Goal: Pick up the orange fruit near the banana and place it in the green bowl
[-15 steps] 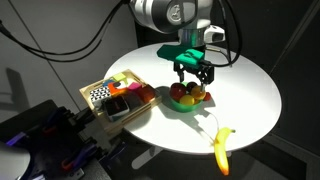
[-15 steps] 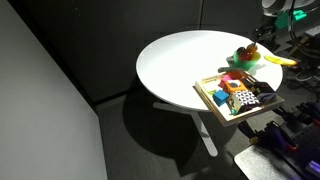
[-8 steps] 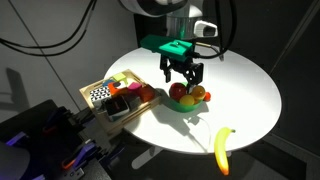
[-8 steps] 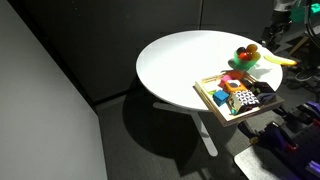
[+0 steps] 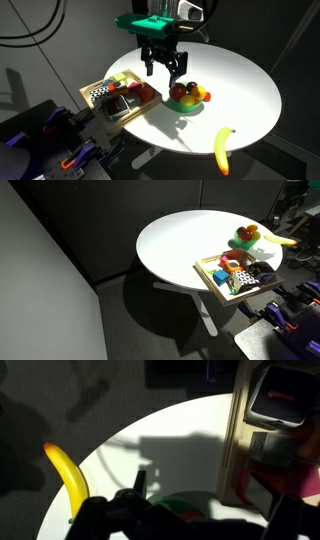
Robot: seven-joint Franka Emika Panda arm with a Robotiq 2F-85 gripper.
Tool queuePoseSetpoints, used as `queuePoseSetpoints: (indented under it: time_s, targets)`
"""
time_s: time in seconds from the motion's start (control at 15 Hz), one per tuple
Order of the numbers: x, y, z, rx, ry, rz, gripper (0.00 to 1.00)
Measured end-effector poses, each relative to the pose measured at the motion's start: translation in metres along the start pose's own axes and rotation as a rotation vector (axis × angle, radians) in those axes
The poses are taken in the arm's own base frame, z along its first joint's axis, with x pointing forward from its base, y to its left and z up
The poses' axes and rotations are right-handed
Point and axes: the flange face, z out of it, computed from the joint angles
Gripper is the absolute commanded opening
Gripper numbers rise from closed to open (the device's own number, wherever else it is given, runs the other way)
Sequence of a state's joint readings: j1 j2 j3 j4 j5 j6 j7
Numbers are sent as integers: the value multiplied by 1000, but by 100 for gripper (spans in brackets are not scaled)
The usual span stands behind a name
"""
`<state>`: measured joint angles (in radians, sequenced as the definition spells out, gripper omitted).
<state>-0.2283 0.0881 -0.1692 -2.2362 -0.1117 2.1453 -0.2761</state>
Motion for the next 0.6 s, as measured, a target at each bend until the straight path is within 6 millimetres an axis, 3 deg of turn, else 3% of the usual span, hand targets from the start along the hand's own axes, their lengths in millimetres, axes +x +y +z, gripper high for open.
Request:
queuePoseSetpoints:
  time_s: [0.6]
  targets:
    - [-53, -21, -35, 3, -26, -29, 100]
